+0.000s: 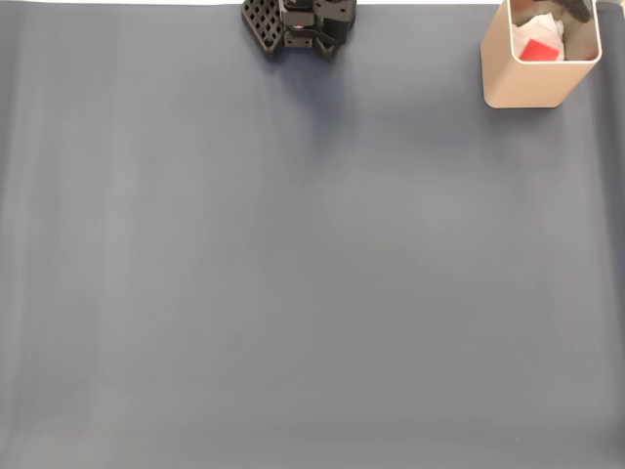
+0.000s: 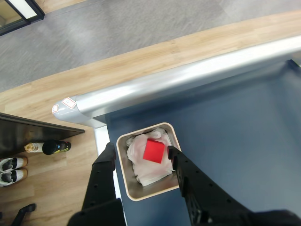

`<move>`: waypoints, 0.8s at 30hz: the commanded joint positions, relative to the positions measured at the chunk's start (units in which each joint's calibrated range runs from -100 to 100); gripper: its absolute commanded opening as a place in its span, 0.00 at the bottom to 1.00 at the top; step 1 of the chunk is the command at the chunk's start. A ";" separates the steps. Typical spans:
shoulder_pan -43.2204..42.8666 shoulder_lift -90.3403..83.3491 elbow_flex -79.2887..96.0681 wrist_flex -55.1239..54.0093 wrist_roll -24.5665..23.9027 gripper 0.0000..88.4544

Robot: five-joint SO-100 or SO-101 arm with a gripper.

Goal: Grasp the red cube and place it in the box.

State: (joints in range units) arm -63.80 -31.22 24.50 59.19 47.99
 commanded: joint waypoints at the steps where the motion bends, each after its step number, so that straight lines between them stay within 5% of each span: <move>1: -0.34 -2.32 -0.69 0.24 0.39 0.29; 17: 0.94 -2.66 -0.96 0.16 0.88 0.28; 24: 3.29 -2.92 -1.87 0.24 1.07 0.06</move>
State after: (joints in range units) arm -61.87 -31.22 24.50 59.19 48.91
